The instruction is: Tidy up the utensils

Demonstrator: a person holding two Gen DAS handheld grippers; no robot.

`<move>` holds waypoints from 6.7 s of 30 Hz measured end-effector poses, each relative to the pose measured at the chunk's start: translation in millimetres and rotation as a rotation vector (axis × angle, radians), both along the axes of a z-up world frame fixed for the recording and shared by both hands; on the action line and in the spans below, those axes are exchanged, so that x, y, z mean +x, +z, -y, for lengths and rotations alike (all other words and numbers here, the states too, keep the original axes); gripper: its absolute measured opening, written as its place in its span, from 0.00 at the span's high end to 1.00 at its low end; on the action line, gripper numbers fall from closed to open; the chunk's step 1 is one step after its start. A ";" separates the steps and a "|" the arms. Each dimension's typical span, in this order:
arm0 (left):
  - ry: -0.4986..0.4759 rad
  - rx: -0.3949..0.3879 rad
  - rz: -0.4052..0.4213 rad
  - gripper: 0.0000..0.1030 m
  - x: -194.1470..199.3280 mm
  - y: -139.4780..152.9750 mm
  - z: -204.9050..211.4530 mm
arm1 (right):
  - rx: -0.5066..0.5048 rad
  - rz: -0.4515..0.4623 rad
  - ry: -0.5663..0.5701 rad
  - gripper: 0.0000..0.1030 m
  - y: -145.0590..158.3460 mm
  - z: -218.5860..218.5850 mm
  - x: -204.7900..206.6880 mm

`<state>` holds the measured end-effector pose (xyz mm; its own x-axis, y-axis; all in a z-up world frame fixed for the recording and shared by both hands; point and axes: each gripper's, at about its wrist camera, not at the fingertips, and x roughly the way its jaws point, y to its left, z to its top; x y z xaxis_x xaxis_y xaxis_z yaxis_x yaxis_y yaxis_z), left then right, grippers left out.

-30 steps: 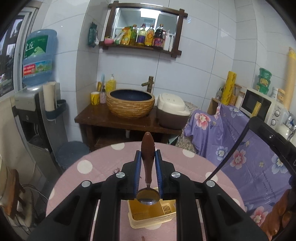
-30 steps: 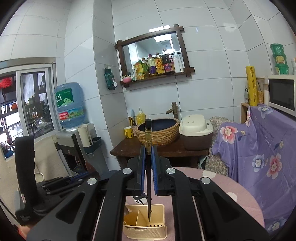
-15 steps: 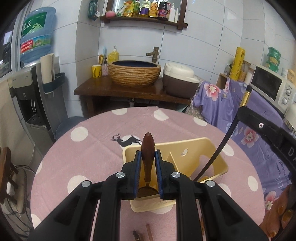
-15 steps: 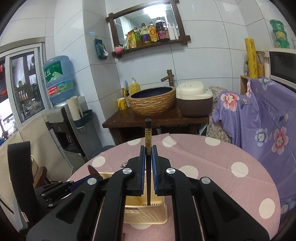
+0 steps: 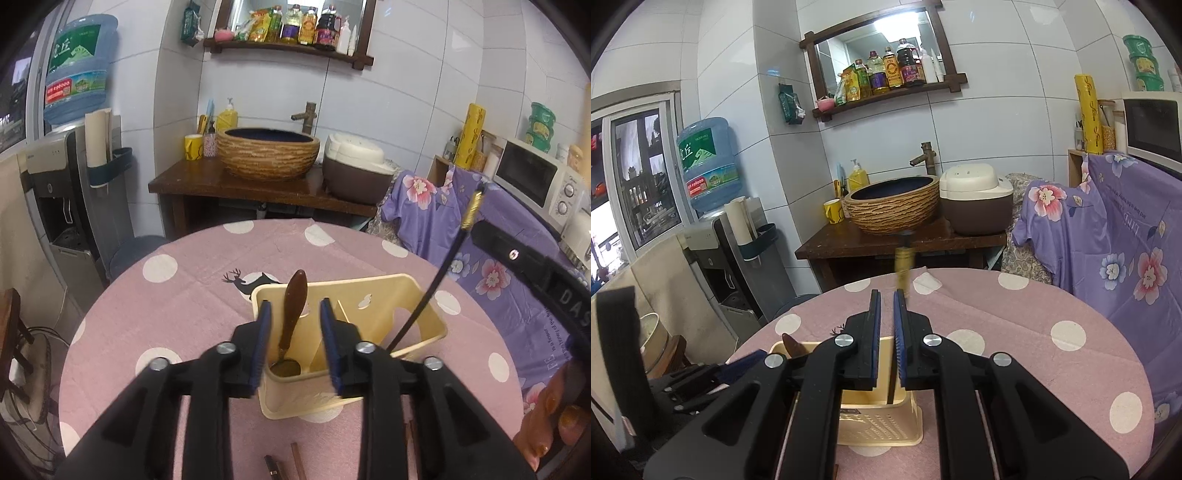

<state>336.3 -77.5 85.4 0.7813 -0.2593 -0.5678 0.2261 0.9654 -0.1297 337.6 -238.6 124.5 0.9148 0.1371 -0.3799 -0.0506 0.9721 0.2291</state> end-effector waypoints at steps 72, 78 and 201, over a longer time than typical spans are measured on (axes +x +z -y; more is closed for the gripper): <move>0.011 0.153 -0.261 0.50 -150.6 -142.5 -17.9 | -0.179 -0.406 -0.104 0.47 -172.2 -0.7 -170.9; 0.016 0.148 -0.269 0.51 -147.3 -142.4 -14.3 | -0.189 -0.421 -0.104 0.47 -175.0 -2.4 -167.2; 0.090 0.039 0.126 0.92 -110.1 27.1 -51.7 | -0.072 0.000 -0.042 0.92 4.9 45.2 -142.1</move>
